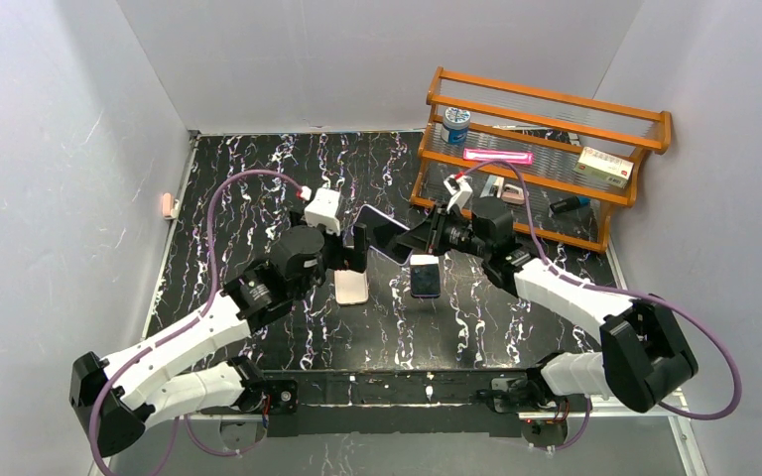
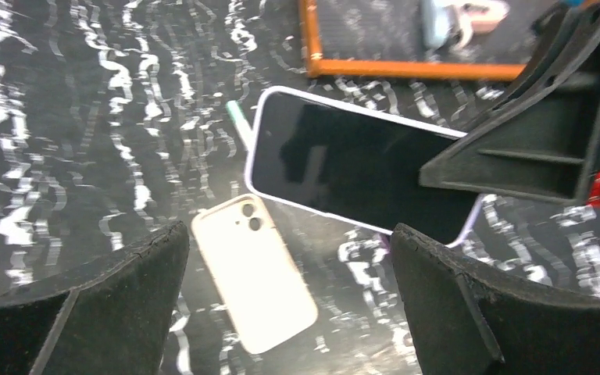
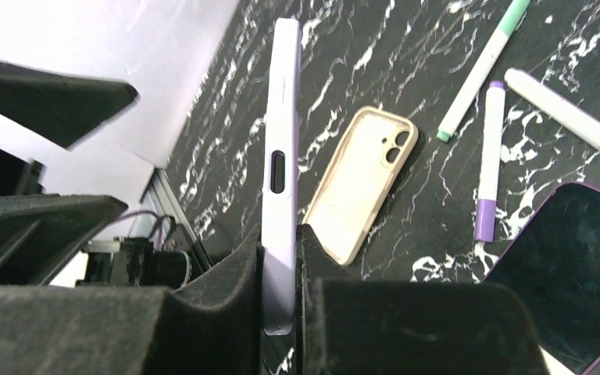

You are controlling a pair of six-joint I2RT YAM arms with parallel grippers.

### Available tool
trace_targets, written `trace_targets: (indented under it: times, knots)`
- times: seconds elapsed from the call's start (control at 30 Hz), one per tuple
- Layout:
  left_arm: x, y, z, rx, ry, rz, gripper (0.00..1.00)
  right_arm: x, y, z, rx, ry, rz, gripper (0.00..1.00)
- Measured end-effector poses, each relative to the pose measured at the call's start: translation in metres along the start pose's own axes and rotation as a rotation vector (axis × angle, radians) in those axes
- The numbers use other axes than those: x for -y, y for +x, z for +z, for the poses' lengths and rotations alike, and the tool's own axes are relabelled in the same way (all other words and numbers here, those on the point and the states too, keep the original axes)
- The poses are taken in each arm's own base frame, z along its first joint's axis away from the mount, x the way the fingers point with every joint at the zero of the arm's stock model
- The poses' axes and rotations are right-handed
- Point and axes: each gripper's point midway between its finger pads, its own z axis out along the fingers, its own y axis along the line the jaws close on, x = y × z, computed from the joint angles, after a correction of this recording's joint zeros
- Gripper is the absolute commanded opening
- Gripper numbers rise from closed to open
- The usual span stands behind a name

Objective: Take the phone out of the phone case
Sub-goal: Adjust the phone.

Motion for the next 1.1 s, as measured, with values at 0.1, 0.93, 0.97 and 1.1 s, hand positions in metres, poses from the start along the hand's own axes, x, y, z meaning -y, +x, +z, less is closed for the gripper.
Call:
trace_targets:
  times: [0.1, 0.93, 0.97, 1.1]
  knots:
    - [0.011, 0.003, 0.001, 0.047, 0.044, -0.145, 0.98, -0.003, -0.006, -0.004, 0.082, -0.028, 0.023, 0.01]
    - [0.043, -0.016, 0.024, 0.278, 0.333, -0.824, 0.69, -0.041, -0.026, -0.039, 0.348, -0.293, 0.273, 0.01]
    - [0.042, -0.017, 0.025, 0.283, 0.343, -0.841, 0.67, -0.043, -0.027, -0.039, 0.352, -0.301, 0.279, 0.01]
    - [0.046, -0.020, 0.029, 0.286, 0.393, -0.896, 0.58, -0.052, -0.033, -0.043, 0.369, -0.351, 0.291, 0.01]
